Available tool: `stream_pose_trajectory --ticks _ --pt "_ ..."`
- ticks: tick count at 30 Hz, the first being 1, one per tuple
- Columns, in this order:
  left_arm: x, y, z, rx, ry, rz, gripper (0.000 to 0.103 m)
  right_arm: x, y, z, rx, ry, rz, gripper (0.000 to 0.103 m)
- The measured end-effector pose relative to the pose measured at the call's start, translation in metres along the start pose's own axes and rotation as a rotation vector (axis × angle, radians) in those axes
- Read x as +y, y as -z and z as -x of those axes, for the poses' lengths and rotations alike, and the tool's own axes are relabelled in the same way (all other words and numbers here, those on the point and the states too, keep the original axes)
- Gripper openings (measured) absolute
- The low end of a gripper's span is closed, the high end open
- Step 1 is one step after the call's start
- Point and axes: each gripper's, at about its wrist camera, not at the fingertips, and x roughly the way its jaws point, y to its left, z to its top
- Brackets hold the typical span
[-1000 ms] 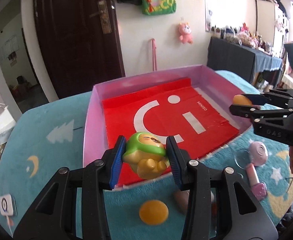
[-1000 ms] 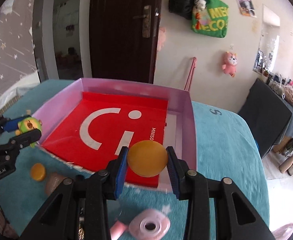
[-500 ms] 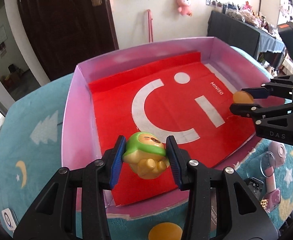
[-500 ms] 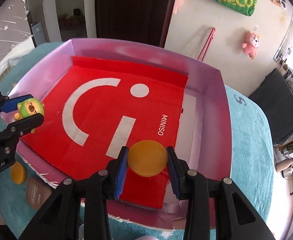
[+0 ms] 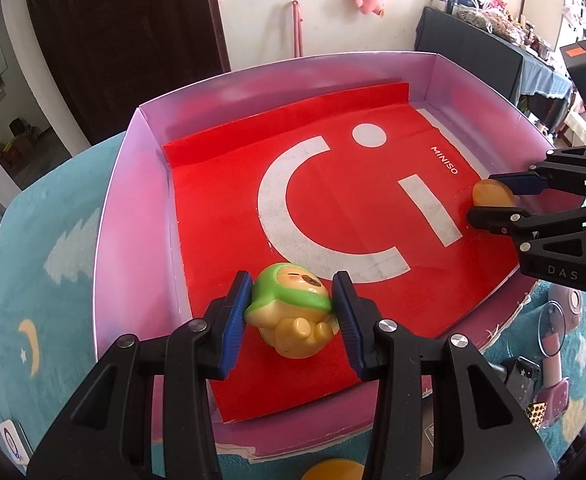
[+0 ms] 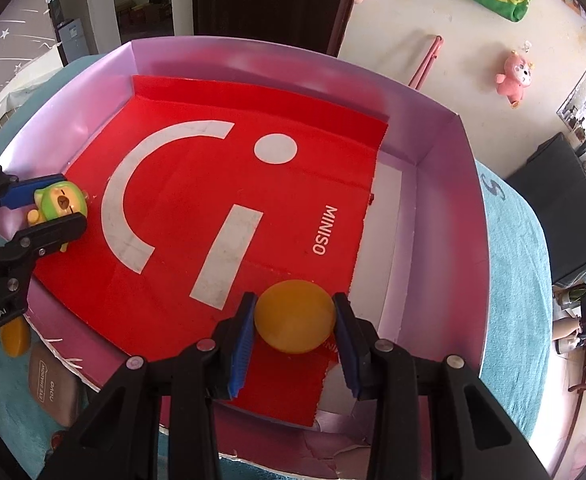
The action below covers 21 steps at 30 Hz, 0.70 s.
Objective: Organize rigid objects
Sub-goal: 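Open left gripper to drop the toy while right gripper releases the orange ball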
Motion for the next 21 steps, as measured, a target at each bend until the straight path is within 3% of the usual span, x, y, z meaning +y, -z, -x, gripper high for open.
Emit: stream_pose_trajectory --ticks 18,21 --pt "-0.0009 0.0039 -0.0029 0.006 0.011 -0.018 0.042 0.0008 -0.0043 -0.0037 0.001 -0.003 0.012 0.040" --pt "-0.0005 0.0035 -0.0005 -0.004 0.020 -0.017 0.049 0.0023 -0.0049 -0.0044 0.001 -0.001 0.014 0.040"
